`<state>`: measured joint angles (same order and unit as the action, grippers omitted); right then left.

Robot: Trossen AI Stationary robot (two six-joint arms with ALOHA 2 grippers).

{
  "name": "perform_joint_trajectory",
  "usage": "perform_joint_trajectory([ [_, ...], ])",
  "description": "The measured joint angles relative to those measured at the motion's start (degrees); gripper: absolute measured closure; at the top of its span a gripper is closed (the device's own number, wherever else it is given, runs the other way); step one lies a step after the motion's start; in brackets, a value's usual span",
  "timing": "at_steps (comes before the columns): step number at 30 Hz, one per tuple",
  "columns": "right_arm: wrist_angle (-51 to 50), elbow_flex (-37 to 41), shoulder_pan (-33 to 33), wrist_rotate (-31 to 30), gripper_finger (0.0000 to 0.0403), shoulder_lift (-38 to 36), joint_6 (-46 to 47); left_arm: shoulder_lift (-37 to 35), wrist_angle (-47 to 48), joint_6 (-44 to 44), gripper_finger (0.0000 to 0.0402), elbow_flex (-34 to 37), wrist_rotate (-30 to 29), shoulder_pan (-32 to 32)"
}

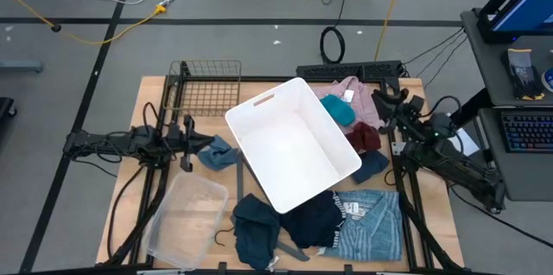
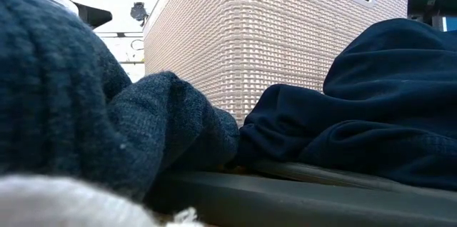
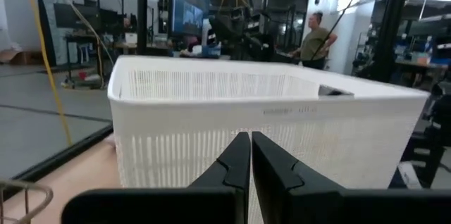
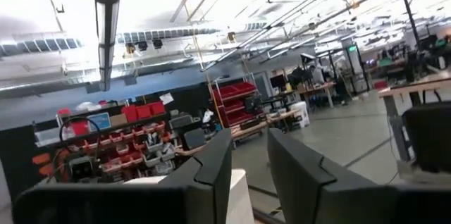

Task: Pick & Place Cloths
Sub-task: Put the red underwear into the mesh basket

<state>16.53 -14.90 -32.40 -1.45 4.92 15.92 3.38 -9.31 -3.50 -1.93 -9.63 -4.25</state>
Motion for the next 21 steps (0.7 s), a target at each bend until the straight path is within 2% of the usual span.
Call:
perform_joint_trajectory([
  [6,-8.8,-9.0,0.0,-0.1,0.0320,7.4,-3.6,0.0,-2.7,0.0,0.0385,0.0,0.0,0.0],
  [11,-26.4,-19.8,0.0,-0.2,0.0315,15.7,-4.9,0.0,-2.9,0.0,0.0385,0.0,0.0,0.0],
  [14,-37.3,-26.3,0.0,-2.6,0.0310,20.9,-4.9,0.0,-2.9,0.0,0.0385,0.0,0.0,0.0],
  [21,-52.6,-36.0,0.0,-5.9,0.0285,28.9,-4.2,0.0,-2.9,0.0,0.0385,0.0,0.0,0.0],
])
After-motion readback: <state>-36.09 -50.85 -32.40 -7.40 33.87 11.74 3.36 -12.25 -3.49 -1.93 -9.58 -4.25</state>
